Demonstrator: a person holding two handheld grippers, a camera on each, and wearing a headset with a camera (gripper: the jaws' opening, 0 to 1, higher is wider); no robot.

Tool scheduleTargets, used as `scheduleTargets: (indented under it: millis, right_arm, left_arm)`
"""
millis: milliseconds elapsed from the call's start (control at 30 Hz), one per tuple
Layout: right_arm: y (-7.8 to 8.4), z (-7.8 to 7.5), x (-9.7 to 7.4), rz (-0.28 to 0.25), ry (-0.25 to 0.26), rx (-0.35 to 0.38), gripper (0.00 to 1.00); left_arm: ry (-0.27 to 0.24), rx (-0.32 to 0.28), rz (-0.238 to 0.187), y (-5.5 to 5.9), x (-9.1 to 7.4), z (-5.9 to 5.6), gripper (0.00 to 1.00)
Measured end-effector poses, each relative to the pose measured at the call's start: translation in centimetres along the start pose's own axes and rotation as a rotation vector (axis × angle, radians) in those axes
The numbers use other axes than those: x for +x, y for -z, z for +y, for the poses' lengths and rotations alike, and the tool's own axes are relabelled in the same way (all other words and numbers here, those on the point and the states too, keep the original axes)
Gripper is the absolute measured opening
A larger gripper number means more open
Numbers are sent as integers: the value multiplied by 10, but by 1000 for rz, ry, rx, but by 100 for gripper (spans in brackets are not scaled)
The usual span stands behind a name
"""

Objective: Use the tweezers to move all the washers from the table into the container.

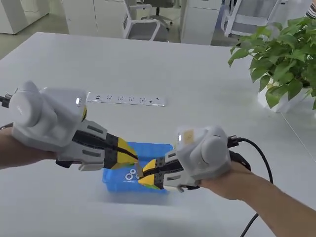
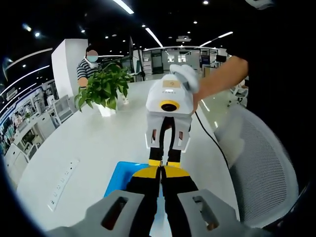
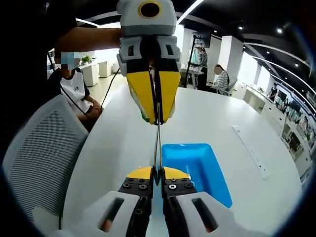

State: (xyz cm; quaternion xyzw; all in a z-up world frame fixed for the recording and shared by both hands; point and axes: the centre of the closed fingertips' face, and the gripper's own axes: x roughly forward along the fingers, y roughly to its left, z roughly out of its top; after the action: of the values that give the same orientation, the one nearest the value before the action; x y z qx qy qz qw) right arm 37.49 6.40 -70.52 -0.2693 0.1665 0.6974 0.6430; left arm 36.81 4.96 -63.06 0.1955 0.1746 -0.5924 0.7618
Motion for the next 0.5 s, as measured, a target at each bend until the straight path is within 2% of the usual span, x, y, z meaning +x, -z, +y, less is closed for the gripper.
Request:
scheduleTargets:
  millis: [267, 500]
  right_arm:
    - [14, 16, 2, 66, -20, -34, 6]
    - [26, 27, 5, 107, -35, -39, 6]
  left_arm:
    - [18, -14, 44, 21, 0, -15, 5]
    - [32, -23, 110, 49, 4, -26, 5]
